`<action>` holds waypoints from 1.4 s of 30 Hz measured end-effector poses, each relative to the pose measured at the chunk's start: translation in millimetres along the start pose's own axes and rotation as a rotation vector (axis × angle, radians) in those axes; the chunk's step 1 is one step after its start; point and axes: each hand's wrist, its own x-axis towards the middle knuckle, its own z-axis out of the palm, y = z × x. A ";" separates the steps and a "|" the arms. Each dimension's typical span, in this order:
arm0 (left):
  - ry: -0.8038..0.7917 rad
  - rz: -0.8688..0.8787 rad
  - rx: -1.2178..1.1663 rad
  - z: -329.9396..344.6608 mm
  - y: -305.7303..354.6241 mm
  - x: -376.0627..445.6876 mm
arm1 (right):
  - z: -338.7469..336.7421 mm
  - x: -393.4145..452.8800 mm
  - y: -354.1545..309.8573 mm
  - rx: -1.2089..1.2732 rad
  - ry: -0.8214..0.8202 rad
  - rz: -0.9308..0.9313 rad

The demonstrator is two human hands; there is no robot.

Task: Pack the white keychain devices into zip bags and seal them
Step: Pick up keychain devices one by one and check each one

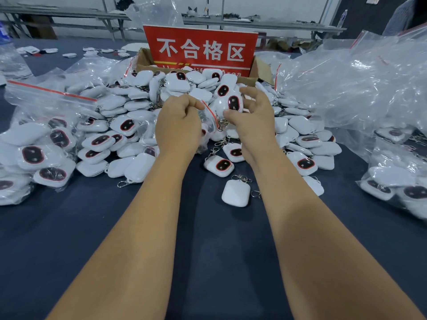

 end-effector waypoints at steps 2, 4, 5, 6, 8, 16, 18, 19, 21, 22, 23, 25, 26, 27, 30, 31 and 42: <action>-0.050 -0.015 -0.008 0.3 -0.6 -1.0 | 1.0 1.2 -1.3 0.072 0.015 0.036; -0.075 -0.022 -0.014 1.2 -1.5 -1.4 | 1.0 1.9 -0.7 0.076 -0.015 0.028; -0.080 -0.015 -0.004 2.0 -1.8 -1.6 | 0.9 2.2 -0.2 0.073 -0.036 0.025; -0.083 -0.003 0.015 2.5 -1.8 -1.9 | 0.7 2.2 0.5 0.075 -0.056 0.031; -0.081 0.026 0.049 3.0 -0.8 -2.5 | 2.2 2.8 2.6 0.098 -0.096 0.062; -0.100 0.073 0.105 2.0 2.5 -3.6 | 7.4 -1.3 8.4 0.035 -0.175 0.074; -0.105 0.068 0.106 2.0 2.9 -3.8 | 7.5 -2.1 8.6 0.043 -0.192 0.067; -0.109 0.066 0.102 1.9 2.9 -3.7 | 7.5 -2.6 8.6 0.046 -0.199 0.067; -0.121 0.067 0.097 1.2 3.3 -3.8 | 7.3 -3.9 8.5 0.051 -0.210 0.068; -0.123 0.067 0.094 0.9 3.7 -4.2 | 7.2 -4.5 8.5 0.053 -0.214 0.067; -0.121 0.067 0.089 0.8 4.2 -4.7 | 7.1 -5.0 8.7 0.053 -0.217 0.066; -0.112 0.061 0.081 0.8 5.3 -5.8 | 7.0 -5.7 8.8 0.049 -0.220 0.074; -0.111 0.059 0.079 0.9 5.6 -6.2 | 6.8 -6.0 8.8 0.047 -0.221 0.080; -0.112 0.058 0.078 1.0 5.5 -6.1 | 6.8 -6.0 8.8 0.047 -0.223 0.083; -0.119 0.055 0.083 0.9 4.6 -5.4 | 6.5 -5.8 8.8 0.051 -0.234 0.080; -0.120 0.053 0.083 0.9 4.4 -5.1 | 6.6 -5.6 9.0 0.054 -0.237 0.077; -0.117 0.044 0.114 3.8 1.5 -1.9 | 6.7 -2.4 13.5 0.019 -0.262 0.084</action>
